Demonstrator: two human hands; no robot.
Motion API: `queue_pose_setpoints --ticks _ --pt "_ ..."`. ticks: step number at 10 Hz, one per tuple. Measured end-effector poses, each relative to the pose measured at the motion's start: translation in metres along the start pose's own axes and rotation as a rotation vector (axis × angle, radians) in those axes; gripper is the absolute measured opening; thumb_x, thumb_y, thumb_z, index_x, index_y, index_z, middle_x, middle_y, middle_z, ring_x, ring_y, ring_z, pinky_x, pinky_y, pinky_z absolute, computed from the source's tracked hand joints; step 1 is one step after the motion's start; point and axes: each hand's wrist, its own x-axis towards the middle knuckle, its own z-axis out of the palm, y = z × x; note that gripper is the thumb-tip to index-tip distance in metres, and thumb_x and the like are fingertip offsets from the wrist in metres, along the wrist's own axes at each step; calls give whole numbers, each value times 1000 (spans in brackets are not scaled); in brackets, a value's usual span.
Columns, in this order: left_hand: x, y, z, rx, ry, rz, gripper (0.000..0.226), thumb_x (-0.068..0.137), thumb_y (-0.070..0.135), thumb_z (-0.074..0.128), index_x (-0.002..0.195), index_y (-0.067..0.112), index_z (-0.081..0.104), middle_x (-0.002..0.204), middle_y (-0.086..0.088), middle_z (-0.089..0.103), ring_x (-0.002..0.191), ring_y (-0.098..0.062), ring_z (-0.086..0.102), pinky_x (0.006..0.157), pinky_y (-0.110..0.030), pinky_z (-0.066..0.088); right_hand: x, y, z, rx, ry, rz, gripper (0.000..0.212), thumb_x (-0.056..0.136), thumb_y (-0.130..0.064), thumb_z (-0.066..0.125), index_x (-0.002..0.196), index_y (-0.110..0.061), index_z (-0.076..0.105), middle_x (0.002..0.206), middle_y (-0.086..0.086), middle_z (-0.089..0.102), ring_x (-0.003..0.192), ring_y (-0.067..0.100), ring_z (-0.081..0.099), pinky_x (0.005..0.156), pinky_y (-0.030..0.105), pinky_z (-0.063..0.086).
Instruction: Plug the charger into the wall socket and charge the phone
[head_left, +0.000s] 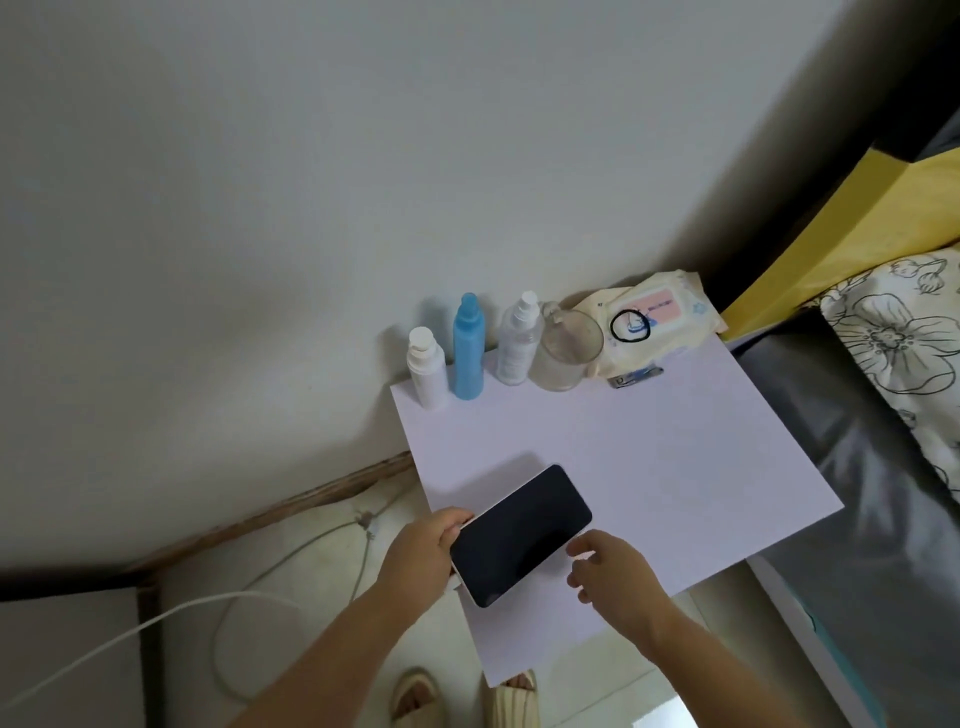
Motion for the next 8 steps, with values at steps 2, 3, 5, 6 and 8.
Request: queue_pose_setpoints --ticks 2,3,5,6,8 --pt "15 -14 10 30 61 6 30 94 11 37 93 25 64 86 0 62 92 -29 64 84 -46 55 22 9 11 -268 54 -142 32 94 -11 34 117 -17 55 103 5 61 71 14 52 52 10 33" --pt "17 -16 11 198 143 67 20 92 9 40 88 19 57 87 3 56 73 -12 56 65 -19 48 27 8 12 -364 70 -171 31 97 -14 30 117 -17 53 93 3 60 72 15 53 56 15 36" --pt "20 -17 7 235 166 9 30 91 9 45 66 26 42 85 10 42 56 -9 46 37 -12 39 30 6 15 -406 52 -191 33 96 -14 29 118 -18 54 92 3 60 70 14 52 51 10 33" --pt "20 -14 5 278 171 18 21 92 12 45 73 21 46 81 11 43 55 -8 46 41 -13 39 30 7 14 -435 47 -201 33 95 -13 30 118 -19 53 92 5 62 69 15 53 56 17 39" --pt "7 0 -6 410 181 2 16 93 22 42 98 15 56 94 7 48 74 -10 52 65 -19 39 16 0 7 -494 51 -242 32 95 -14 33 120 -20 51 101 7 66 71 15 52 57 15 39"
